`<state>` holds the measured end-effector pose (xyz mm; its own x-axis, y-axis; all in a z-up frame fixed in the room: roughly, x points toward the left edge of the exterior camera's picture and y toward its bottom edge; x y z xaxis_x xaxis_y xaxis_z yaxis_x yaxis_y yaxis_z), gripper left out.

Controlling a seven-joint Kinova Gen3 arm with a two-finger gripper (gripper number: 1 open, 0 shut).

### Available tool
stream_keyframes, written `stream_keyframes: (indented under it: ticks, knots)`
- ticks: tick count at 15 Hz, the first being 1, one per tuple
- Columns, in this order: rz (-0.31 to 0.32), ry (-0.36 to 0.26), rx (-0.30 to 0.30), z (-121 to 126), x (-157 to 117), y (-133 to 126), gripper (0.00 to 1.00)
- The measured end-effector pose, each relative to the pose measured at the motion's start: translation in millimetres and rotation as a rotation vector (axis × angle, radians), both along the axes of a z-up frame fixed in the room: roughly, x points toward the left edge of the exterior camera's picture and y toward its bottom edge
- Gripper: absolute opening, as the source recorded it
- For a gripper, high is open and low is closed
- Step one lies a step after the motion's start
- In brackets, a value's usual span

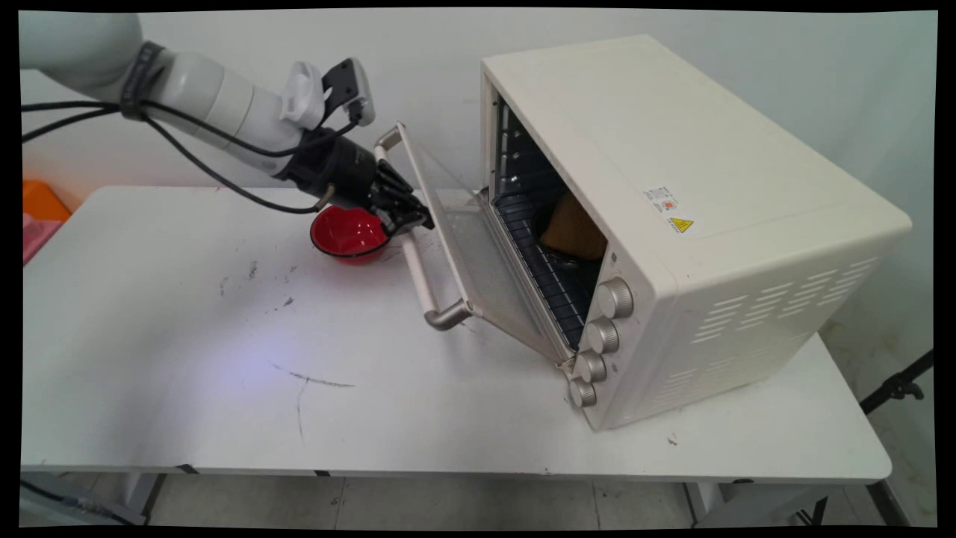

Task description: Open the oven

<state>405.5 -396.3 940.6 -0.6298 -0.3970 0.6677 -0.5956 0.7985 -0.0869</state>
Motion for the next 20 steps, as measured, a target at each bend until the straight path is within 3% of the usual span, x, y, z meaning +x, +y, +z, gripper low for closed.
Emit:
stream_keyframes:
  ticks: [20]
  knots:
    - [0.008, 0.061, -0.007, -66.3, 66.8, 28.2, 0.00]
